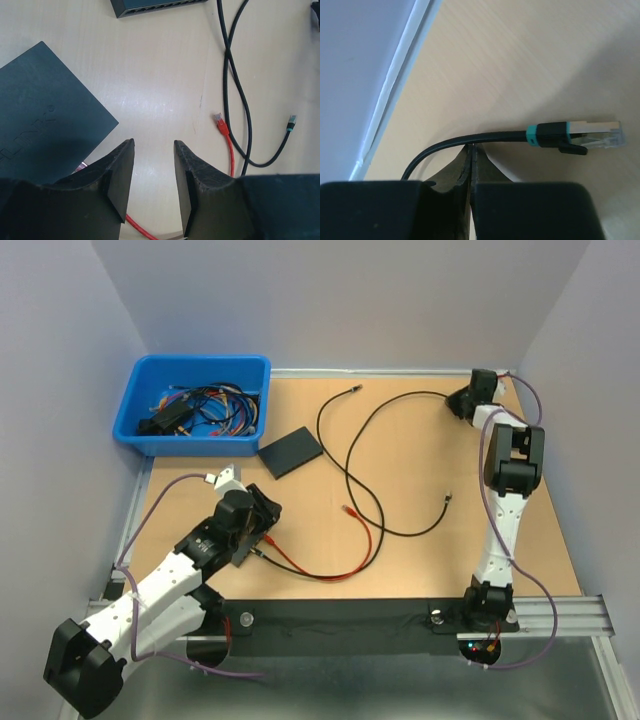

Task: Insert the plug into the switch port

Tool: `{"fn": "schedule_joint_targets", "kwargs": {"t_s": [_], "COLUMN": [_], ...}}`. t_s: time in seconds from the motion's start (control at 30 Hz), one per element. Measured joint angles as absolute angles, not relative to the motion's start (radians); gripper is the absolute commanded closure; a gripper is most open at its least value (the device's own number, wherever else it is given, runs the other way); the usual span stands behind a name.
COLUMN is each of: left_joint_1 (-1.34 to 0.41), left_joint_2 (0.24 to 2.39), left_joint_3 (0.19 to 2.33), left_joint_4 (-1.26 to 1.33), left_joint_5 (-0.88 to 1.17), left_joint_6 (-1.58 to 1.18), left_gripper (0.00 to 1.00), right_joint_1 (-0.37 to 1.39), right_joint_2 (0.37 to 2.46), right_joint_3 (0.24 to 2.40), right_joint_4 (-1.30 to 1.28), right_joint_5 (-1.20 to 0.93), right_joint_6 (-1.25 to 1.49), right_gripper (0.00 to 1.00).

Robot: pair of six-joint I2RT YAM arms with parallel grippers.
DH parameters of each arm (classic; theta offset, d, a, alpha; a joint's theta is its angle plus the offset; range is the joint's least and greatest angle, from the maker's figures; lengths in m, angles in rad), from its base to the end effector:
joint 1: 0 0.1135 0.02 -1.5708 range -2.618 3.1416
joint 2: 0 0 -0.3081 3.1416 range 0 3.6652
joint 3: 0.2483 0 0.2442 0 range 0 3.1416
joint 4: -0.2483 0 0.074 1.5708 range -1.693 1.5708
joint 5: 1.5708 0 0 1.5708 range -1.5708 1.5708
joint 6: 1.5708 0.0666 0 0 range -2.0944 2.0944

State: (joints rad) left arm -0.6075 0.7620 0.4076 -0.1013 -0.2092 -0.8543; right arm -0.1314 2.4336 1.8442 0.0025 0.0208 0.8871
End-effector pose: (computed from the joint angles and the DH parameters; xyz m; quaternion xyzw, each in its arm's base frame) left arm 0.1433 -0.0828 0.2391 -0.1587 0.8307 -0.2853 0.4509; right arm 0.5959 -0.0802 0.1543 0.4340 0.7671 0.1657 0.4424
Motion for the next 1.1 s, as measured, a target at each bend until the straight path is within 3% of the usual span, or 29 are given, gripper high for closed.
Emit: {"fn": "schedule_joint_targets", "kwargs": {"t_s": [0.17,0.23,0.33,0.43,0.53,1.1], "left_joint_1": [-0.607,-0.607,-0.607,-0.607,-0.607,-0.607], "left_joint_2": [0.762,0.762,0.762,0.757,0.740,0.698], "left_joint_3": [0.408,0.408,0.408,0.408,0.408,0.408], "left_joint_4": [-0.101,-0.101,-0.101,-0.101,-0.101,-0.101], "left_joint_5": [-0.209,-0.207,-0.197,-0.186,-0.175,-0.170], "left_joint_6": [-0.853,-0.853,-0.854,-0.855,-0.857,-0.861], "left_gripper": [0.52,0.52,0.52,0.52,0.52,0.52], "right_joint_1": [-0.131,-0.126,-0.116,-0.102,-0.076,0.081], "right_joint_2": [2.349,2.274,2.180,2.105,2.094,2.386], "right_joint_3": [1.766,1.680,1.600,1.556,1.561,1.803], "right_joint_4": [-0.024,-0.020,-0.018,-0.013,0.007,0.032], "right_joint_5": [-0.053,-0.090,-0.120,-0.165,-0.235,-0.411], "right_joint_6": [0.842,0.817,0.792,0.780,0.782,0.836], "right_gripper": [0.97,0.77,0.39,0.18,0.04,0.02]}}
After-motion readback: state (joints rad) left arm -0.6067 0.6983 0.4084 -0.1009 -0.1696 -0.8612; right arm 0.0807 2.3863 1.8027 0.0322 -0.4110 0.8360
